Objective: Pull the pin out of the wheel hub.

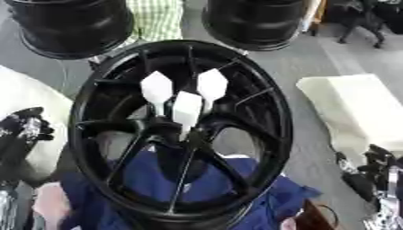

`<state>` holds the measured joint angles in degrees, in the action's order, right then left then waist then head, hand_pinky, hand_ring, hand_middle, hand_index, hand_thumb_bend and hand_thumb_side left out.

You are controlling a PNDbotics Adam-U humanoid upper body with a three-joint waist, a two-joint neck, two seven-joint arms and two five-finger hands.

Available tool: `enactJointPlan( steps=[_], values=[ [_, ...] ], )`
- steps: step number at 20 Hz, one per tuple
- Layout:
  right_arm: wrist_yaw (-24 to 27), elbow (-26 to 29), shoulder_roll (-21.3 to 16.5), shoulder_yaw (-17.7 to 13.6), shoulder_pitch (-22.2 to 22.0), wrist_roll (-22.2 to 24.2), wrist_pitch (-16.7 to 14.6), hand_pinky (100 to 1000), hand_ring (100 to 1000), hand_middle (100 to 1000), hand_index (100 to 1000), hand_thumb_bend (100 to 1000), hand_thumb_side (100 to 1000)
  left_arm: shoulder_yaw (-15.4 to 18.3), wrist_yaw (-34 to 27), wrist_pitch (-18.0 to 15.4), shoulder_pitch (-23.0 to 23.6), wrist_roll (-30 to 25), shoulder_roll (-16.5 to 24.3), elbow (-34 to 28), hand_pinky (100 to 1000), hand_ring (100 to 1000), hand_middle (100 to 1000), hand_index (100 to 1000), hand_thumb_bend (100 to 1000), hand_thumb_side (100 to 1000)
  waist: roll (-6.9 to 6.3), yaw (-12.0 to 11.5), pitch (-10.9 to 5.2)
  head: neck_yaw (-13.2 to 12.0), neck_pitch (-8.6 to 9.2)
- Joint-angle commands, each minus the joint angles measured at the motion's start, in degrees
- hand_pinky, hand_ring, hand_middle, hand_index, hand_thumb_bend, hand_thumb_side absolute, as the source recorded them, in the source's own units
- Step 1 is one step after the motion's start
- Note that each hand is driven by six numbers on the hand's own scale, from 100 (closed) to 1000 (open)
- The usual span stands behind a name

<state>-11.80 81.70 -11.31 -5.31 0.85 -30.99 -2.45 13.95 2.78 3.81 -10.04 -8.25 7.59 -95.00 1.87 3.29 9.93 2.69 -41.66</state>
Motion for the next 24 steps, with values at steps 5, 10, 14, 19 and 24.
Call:
enactJointPlan(
  steps=[5, 10, 14, 19, 24],
  values=[
    [0.18, 6.11, -4.24, -2.39, -1.26, -1.25, 0.19, 421, 521, 660, 802, 488, 225, 0.05, 0.21, -0.31, -0.34, -1.01, 0.63, -1.10, 584, 556, 503, 731, 100, 485, -0.01, 0.18, -1.18, -0.19, 0.27],
    [-3.67, 13.41, -11.37, -5.12, -2.67, -0.14, 2.59, 440, 530, 670, 814, 500, 266, 0.02, 0.58, -0.19, 0.02, -1.33, 1.20, -1.17, 584, 557, 504, 731, 100, 486, 0.94, 0.23, -1.38, 0.04, 0.10],
    [-7.44, 19.77, -17.73, -4.08, -2.31, 3.06, 4.44, 469, 545, 685, 831, 468, 295, -0.18, 0.74, -0.22, 0.00, -1.65, 1.83, -1.37, 584, 558, 505, 732, 100, 486, 1.87, -0.16, -1.46, 0.95, 0.19],
    [-3.78, 27.02, -39.64, -1.41, 2.83, 14.21, 11.12, 516, 571, 710, 857, 427, 290, -0.40, 0.72, -0.30, 0.09, -2.00, 1.62, -1.37, 585, 559, 507, 733, 100, 486, 1.59, -0.24, -1.69, 1.24, 0.35],
    [1.64, 30.50, -50.20, 2.68, 11.89, 29.52, 12.92, 559, 601, 753, 888, 416, 254, -0.86, 0.69, -0.41, -0.04, -2.51, 1.63, -1.34, 585, 560, 508, 734, 100, 487, 1.76, -0.89, -1.75, 1.69, 0.49]
  ],
)
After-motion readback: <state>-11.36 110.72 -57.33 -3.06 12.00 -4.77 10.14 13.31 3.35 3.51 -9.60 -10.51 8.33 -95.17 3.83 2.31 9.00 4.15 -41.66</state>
